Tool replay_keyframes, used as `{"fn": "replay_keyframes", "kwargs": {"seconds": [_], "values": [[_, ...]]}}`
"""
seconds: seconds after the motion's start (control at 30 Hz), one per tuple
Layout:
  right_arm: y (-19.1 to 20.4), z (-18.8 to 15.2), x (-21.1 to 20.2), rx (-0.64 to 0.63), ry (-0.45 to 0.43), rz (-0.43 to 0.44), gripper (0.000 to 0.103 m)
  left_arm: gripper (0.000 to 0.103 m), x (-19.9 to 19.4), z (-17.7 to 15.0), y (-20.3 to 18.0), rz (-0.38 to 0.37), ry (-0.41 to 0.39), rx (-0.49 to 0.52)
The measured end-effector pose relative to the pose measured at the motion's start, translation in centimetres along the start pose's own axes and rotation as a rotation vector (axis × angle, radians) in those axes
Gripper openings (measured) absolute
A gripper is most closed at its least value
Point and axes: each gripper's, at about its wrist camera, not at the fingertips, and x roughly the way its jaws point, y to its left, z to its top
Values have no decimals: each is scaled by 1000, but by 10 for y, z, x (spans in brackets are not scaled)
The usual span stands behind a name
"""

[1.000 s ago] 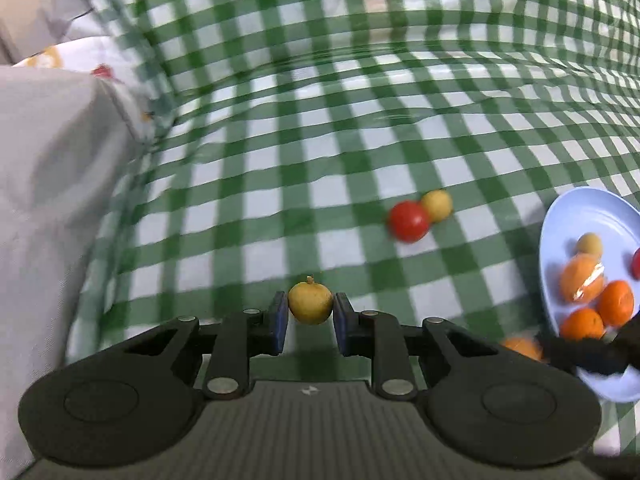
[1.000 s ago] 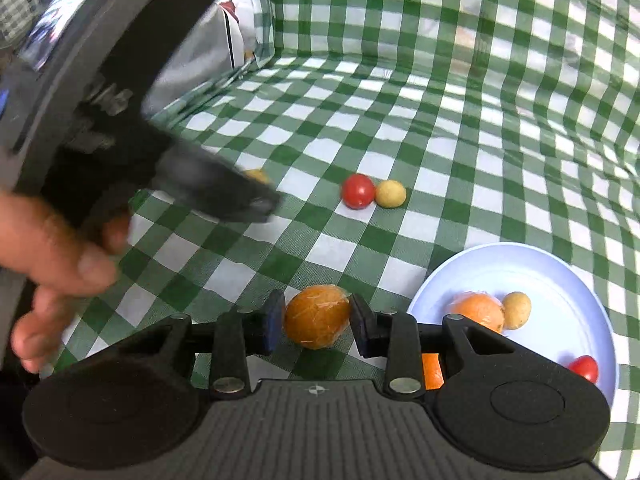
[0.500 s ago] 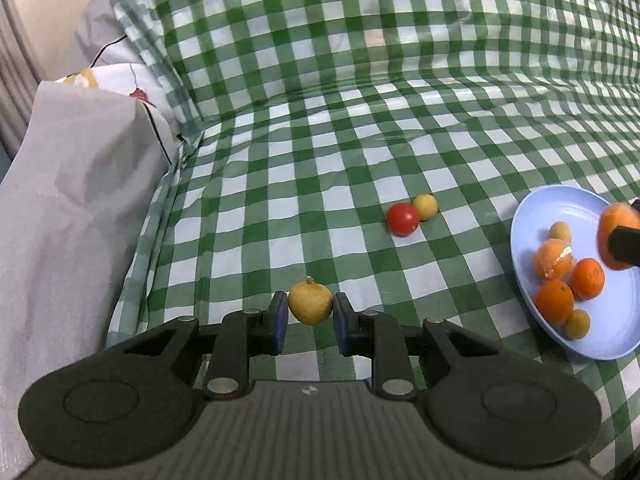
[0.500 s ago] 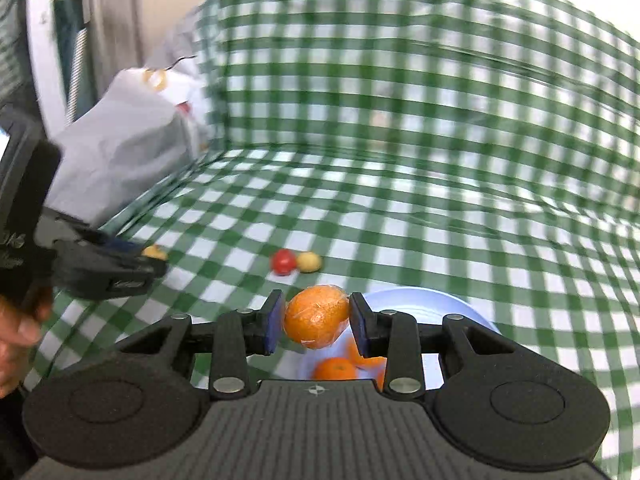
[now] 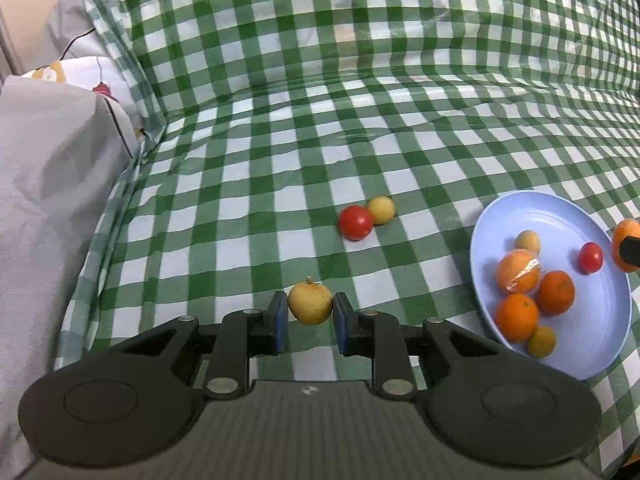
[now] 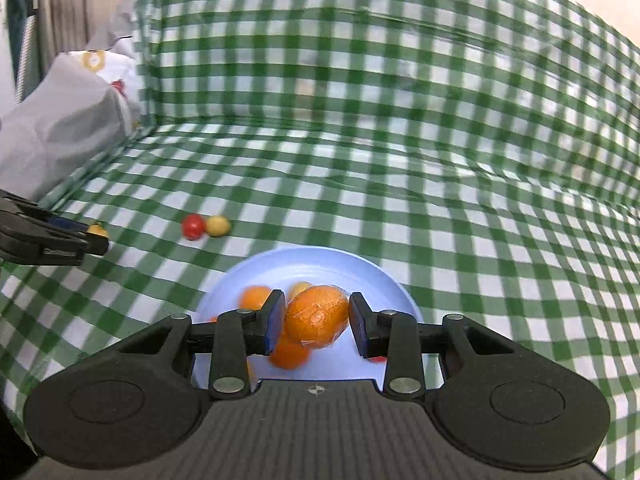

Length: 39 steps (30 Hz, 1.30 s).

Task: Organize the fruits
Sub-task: 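Carry the yellow fruit in the left gripper over the plate while the right carries the orange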

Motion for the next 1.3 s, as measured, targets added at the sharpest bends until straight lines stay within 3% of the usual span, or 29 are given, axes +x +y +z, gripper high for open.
{"fn": "replay_keyframes", "kwargs": {"seconds": [0.5,0.83,1.3], "values": [[-23,-7,-4,53,7,-65,37,26,-12,-2,-36,-55,-85,103],[-26,-8,-3,60,11,-78,37,26,-30,-15,-79,-189,-177,245],[-29,-10,0,50,34,-81,37,26,-26,-27,-127,-249,-187,354]]}}
